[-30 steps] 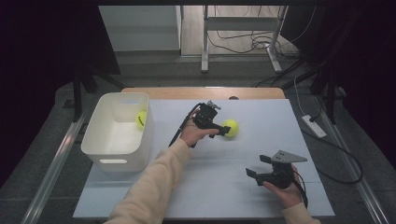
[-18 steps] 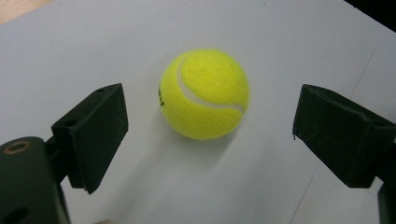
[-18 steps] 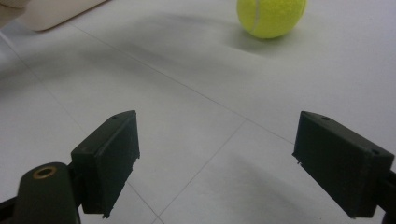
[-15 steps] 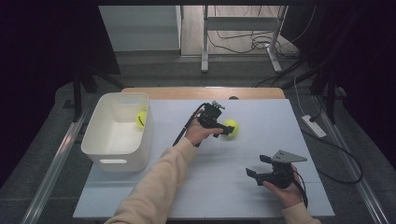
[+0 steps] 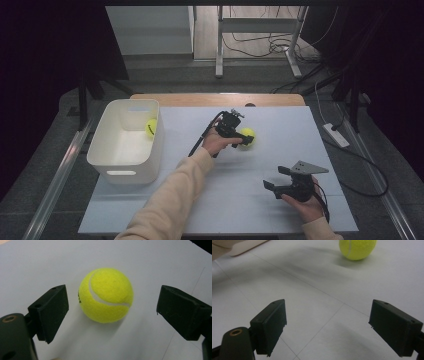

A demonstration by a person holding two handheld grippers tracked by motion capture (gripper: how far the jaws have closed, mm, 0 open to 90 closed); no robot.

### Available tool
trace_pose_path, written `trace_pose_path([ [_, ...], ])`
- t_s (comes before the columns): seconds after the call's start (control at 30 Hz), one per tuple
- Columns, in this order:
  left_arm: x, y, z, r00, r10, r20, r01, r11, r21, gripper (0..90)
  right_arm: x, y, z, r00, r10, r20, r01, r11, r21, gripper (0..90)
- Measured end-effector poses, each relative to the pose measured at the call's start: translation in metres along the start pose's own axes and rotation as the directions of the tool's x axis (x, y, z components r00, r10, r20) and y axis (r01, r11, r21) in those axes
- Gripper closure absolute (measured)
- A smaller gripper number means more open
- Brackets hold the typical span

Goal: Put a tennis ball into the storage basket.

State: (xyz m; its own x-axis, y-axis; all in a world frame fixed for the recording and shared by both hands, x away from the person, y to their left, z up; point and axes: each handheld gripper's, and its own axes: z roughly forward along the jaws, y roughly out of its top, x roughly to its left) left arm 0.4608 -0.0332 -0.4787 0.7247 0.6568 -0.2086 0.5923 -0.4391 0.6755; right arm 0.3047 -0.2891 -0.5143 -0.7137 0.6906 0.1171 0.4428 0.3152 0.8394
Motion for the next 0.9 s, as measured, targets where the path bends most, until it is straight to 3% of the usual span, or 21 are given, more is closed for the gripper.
trace_pose_path([
  [0.5,0.003,0.003,0.017,1.0,-0.006,-0.004,0.006,0.9997,0.025,11.1,0.0,0.0,-0.001,1.0,0.002,0.0,-0.002,1.0,-0.002,14.2],
  [0.9,0.008,0.001,0.03,0.9991,-0.042,0.0,0.042,0.998,0.048,13.2,0.0,0.0,0.0,1.0,0.003,0.002,-0.003,1.0,0.0,14.2],
])
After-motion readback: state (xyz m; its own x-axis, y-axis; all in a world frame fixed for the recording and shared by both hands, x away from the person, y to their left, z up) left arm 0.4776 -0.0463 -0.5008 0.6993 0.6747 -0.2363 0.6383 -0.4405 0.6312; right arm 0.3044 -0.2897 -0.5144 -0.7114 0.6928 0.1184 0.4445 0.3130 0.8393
